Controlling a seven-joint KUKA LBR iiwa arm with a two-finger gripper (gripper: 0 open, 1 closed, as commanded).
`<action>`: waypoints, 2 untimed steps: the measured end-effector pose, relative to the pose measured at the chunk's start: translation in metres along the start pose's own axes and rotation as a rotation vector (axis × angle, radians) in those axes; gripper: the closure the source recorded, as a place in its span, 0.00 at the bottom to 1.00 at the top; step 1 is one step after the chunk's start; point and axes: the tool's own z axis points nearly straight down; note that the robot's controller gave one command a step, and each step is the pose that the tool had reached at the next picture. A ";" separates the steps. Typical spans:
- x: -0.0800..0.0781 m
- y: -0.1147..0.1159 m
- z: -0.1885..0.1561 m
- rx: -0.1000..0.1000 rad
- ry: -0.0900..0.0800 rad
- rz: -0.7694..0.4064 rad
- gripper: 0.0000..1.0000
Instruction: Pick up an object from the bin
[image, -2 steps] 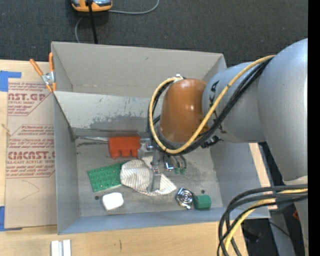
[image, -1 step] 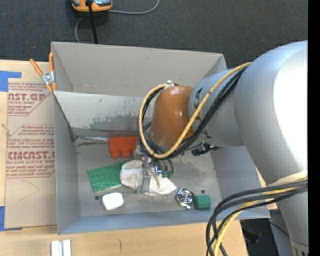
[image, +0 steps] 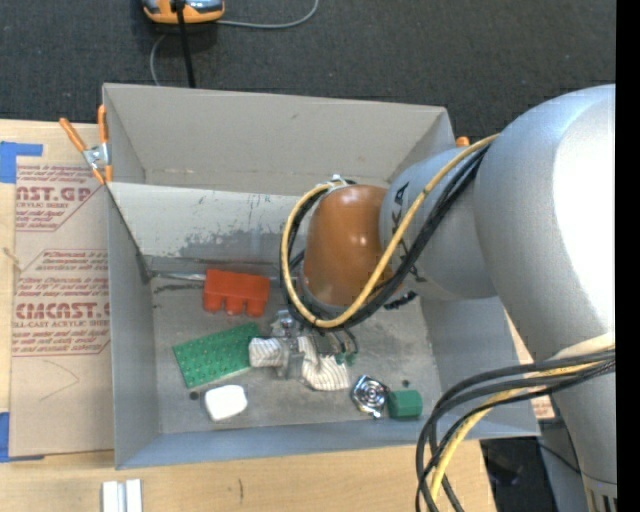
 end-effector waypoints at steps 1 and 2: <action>0.000 0.000 0.000 0.000 0.000 0.000 1.00; -0.012 -0.005 -0.120 0.000 -0.003 -0.008 1.00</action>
Offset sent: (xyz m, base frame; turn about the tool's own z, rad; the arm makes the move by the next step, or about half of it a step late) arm 0.0111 -0.0049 0.1204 -0.0078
